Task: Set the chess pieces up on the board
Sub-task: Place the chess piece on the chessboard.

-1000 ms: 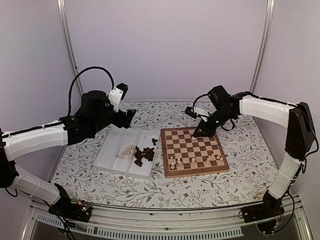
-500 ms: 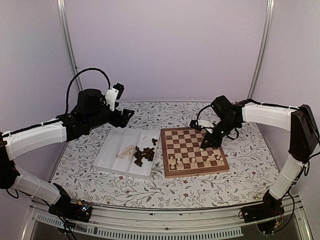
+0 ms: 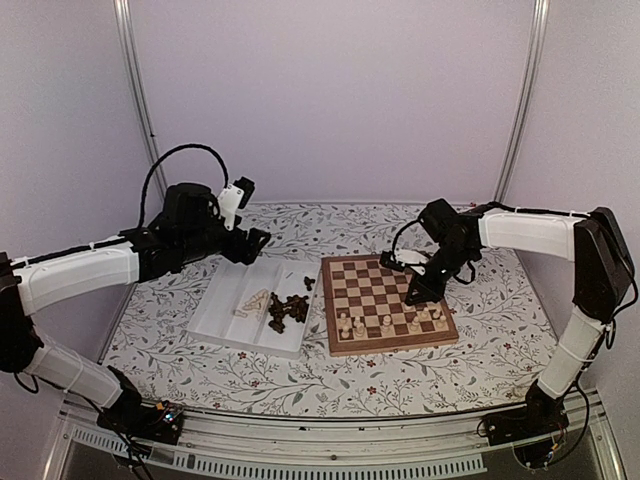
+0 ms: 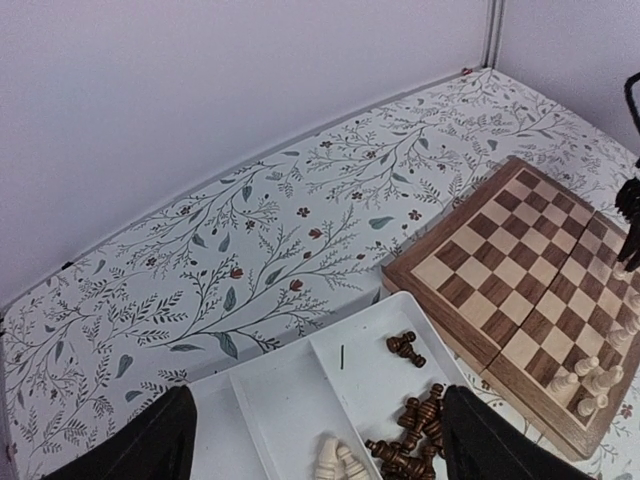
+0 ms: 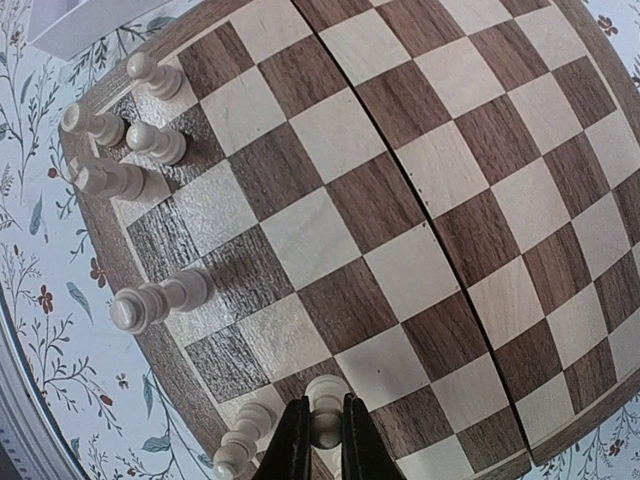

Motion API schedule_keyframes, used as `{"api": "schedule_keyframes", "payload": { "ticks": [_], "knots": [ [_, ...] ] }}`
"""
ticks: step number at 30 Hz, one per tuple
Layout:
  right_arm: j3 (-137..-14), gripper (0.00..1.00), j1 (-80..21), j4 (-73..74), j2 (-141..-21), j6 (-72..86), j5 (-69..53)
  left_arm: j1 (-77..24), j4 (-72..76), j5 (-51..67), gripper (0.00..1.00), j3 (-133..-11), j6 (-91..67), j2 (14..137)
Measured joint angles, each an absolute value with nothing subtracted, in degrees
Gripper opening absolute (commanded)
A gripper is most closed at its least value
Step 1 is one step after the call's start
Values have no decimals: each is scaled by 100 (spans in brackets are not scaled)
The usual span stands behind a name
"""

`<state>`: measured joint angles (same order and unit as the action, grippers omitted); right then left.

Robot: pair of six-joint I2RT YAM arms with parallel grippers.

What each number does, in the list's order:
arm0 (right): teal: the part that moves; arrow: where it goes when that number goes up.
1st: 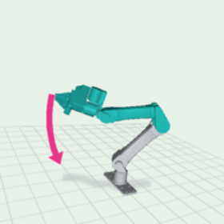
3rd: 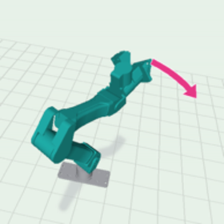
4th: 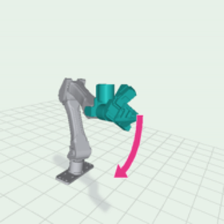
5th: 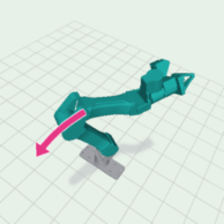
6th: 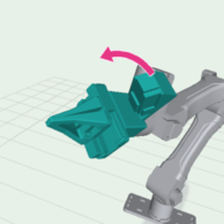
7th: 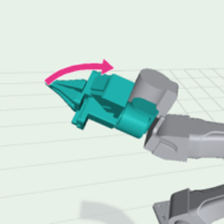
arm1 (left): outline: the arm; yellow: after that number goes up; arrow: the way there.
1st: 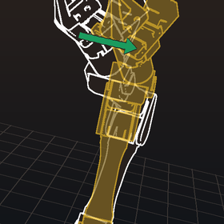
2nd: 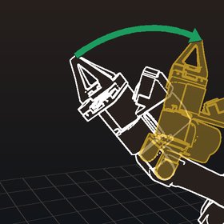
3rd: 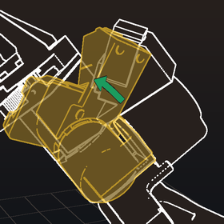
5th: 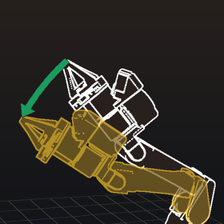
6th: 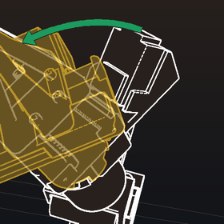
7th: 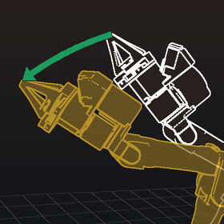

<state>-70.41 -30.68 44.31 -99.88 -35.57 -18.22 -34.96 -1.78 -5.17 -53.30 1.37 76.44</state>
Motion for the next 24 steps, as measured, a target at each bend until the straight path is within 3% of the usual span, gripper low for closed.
{"api": "schedule_keyframes", "payload": {
  "ticks": [16, 24],
  "knots": [
    [-6869, 9, -3114, 4552, -10064, -3651, -1811, -3496, -355, -561, 86, -5349, 139, 7734],
    [-6860, 16, -3114, 4563, -10064, -3695, -1811, -3496, -432, -561, 86, -5369, 139, 7795]
  ]
}}
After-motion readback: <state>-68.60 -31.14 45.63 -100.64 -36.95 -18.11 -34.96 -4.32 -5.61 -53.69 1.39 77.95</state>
